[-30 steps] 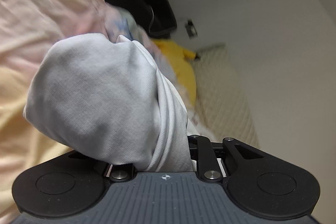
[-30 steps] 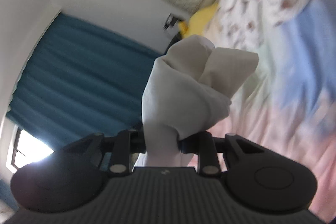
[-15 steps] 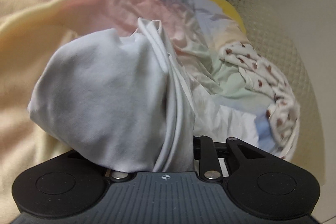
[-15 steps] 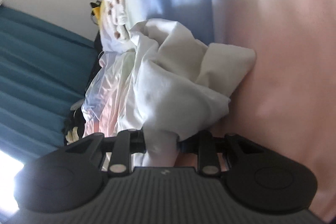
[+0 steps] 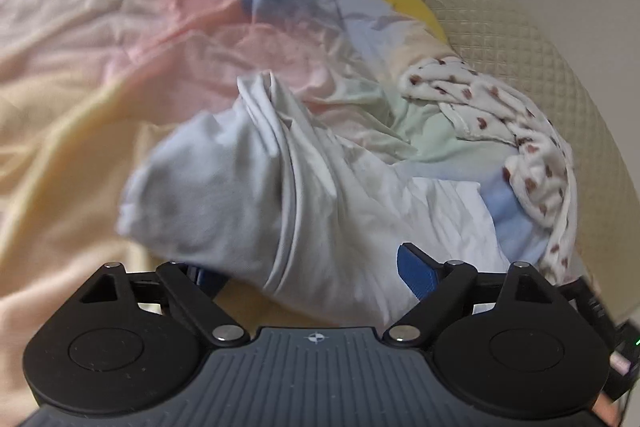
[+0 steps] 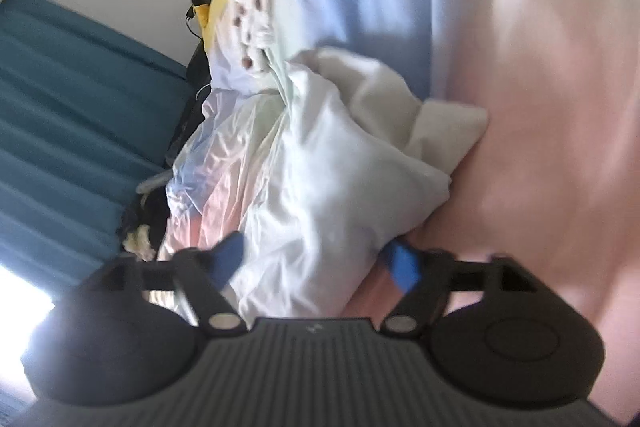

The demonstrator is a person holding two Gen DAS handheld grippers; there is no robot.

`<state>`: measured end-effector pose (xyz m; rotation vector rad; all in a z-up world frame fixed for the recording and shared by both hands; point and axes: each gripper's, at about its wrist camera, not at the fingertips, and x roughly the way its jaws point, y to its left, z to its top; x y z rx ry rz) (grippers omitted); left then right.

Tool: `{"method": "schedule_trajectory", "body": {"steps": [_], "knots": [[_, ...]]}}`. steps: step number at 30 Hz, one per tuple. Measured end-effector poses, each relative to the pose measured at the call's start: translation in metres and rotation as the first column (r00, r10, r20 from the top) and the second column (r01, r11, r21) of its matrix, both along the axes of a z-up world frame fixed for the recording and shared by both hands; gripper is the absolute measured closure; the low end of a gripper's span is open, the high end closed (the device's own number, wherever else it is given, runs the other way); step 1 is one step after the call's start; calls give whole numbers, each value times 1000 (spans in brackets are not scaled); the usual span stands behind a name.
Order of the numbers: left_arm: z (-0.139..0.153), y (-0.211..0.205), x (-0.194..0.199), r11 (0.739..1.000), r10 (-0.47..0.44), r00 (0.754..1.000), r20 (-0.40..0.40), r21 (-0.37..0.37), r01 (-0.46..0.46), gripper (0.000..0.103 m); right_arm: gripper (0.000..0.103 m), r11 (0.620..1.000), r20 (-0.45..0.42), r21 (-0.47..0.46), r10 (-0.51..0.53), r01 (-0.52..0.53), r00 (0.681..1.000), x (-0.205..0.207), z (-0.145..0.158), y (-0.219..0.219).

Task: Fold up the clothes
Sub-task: 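Open both tools and drop the shirt near the pillow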

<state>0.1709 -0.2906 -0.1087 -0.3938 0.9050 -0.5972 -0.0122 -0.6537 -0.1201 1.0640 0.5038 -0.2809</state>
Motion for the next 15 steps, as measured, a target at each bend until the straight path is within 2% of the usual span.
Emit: {"method": "schedule_trajectory", "body": {"steps": [3, 6, 11, 15], "knots": [[19, 8, -8, 999, 5, 999, 51, 31, -7, 11, 17, 996, -18, -79, 35, -36, 999, -16, 27, 9], [53, 33, -31, 996, 30, 986, 166, 74, -42, 9, 17, 984, -8, -165, 71, -72, 997, -29, 58, 23], [111, 86, -67, 988, 76, 949, 304, 103, -112, 7, 17, 947, 52, -289, 159, -138, 986, -22, 115, 66], [153, 141, -94, 976, 103, 906, 411, 133, -172, 6, 17, 904, 97, -368, 272, -219, 957, -9, 154, 118]]}}
